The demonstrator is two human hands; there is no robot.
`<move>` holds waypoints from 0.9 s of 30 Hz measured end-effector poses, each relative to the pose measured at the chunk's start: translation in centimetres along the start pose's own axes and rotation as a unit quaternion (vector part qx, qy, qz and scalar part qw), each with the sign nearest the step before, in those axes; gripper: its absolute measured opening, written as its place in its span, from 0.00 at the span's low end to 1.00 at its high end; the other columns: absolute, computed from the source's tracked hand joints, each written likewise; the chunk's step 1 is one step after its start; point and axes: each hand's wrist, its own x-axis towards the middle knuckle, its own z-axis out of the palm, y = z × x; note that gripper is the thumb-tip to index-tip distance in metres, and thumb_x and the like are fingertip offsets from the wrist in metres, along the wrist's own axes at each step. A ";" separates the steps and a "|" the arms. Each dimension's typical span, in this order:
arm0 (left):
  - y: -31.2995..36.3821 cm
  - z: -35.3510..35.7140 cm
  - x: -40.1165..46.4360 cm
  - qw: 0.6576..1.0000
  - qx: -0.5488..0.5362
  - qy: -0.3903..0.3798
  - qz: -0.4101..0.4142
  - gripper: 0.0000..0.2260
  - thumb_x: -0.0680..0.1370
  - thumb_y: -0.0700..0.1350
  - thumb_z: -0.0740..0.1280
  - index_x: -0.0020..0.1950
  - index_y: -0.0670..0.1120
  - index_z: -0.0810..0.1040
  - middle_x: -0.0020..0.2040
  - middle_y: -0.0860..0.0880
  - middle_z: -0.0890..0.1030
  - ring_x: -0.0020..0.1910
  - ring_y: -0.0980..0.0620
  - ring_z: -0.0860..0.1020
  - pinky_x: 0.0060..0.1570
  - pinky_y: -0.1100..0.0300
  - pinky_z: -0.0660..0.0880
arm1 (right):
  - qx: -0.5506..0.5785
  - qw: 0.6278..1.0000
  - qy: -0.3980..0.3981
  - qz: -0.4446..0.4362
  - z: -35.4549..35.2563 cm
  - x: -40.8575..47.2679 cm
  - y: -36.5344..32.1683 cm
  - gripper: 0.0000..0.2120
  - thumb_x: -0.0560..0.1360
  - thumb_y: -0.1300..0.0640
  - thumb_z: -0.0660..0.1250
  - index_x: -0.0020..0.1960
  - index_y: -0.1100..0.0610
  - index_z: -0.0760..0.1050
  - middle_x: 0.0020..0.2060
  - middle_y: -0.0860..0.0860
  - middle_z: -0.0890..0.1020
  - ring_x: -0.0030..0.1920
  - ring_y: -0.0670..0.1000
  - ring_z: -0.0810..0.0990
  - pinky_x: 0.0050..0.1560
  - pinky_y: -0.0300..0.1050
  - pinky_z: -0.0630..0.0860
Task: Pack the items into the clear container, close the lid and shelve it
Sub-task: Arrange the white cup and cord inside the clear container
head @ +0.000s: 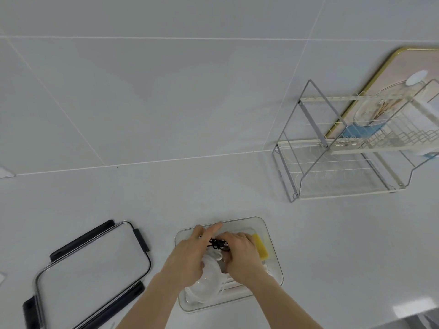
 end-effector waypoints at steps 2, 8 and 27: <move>-0.3 -0.2 -0.4 1.000 -0.006 0.016 0.005 0.47 0.68 0.34 0.66 0.74 0.68 0.47 0.61 0.57 0.65 0.29 0.53 0.70 0.31 0.60 0.70 | 0.013 1.000 0.013 0.007 -0.4 0.2 -0.2 0.22 0.70 0.63 0.62 0.61 0.49 0.77 0.54 0.45 0.84 0.56 0.52 0.78 0.62 0.44 0.65; -0.7 -1.2 -0.9 0.996 -0.052 0.073 0.013 0.40 0.69 0.35 0.70 0.70 0.66 0.57 0.62 0.60 0.62 0.36 0.55 0.78 0.39 0.55 0.79 | 0.023 0.997 0.068 -0.001 -0.8 0.3 -0.7 0.21 0.69 0.64 0.61 0.58 0.50 0.79 0.49 0.46 0.83 0.53 0.51 0.79 0.63 0.49 0.70; 1.8 1.4 1.0 0.983 0.036 0.159 -0.089 0.11 0.69 0.32 0.66 0.43 0.47 0.72 0.43 0.51 0.72 0.32 0.49 0.69 0.28 0.58 0.62 | 0.371 0.896 0.196 0.143 -4.6 -3.1 0.8 0.25 0.73 0.76 0.57 0.52 0.51 0.81 0.47 0.50 0.86 0.44 0.47 0.83 0.43 0.33 0.76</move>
